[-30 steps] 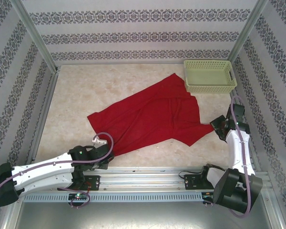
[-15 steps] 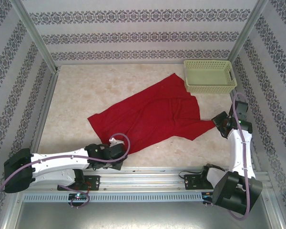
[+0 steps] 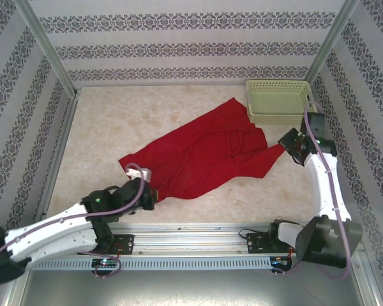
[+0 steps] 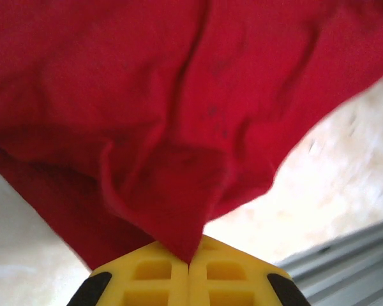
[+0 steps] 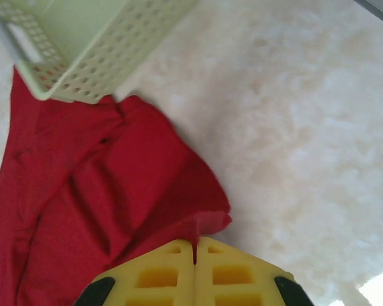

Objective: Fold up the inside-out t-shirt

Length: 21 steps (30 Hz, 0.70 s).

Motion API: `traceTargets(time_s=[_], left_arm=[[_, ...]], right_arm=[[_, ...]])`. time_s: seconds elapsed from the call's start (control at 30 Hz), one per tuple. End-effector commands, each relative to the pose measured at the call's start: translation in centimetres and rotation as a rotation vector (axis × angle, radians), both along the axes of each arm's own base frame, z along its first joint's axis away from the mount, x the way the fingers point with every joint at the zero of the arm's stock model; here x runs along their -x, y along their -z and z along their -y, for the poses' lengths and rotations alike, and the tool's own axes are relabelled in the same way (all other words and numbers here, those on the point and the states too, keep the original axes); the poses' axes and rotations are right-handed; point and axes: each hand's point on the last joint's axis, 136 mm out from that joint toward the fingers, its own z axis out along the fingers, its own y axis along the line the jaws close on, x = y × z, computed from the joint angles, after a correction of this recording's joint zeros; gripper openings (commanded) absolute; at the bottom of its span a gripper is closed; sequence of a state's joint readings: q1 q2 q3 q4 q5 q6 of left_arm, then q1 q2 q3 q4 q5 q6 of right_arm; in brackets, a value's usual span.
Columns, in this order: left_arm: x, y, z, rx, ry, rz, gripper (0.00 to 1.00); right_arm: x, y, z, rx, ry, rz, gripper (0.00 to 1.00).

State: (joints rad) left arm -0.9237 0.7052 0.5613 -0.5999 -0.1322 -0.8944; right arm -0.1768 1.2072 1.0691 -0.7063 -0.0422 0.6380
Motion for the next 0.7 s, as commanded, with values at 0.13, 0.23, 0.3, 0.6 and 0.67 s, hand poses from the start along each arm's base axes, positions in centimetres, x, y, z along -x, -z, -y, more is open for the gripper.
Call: traceTargets(time_s=[0.13, 0.23, 0.3, 0.6, 0.67], left_arm=[[-2.2, 1.1, -4.0, 0.105, -0.214, -0.091, 0.0], [-3.1, 2.2, -5.3, 0.1, -0.303, -0.126, 0.0], [-3.9, 2.7, -6.3, 0.104, -0.362, -0.131, 0.0], [-6.8, 4.8, -8.7, 0.217, -0.505, -0.167, 0.0], [-7.2, 5.2, -8.9, 0.198, -0.508, -0.181, 0.0]], right_arm=[[-7.6, -1.5, -2.9, 0.165, -0.124, -0.058, 0.0], [-11.2, -1.7, -4.6, 0.211, -0.166, -0.078, 0.0], [-13.4, -1.8, -5.7, 0.235, -0.184, -0.087, 0.0], [-20.6, -0.6, -9.6, 0.311, -0.251, -0.128, 0.0], [-21.7, 0.0, -10.2, 0.316, -0.265, -0.134, 0.0]])
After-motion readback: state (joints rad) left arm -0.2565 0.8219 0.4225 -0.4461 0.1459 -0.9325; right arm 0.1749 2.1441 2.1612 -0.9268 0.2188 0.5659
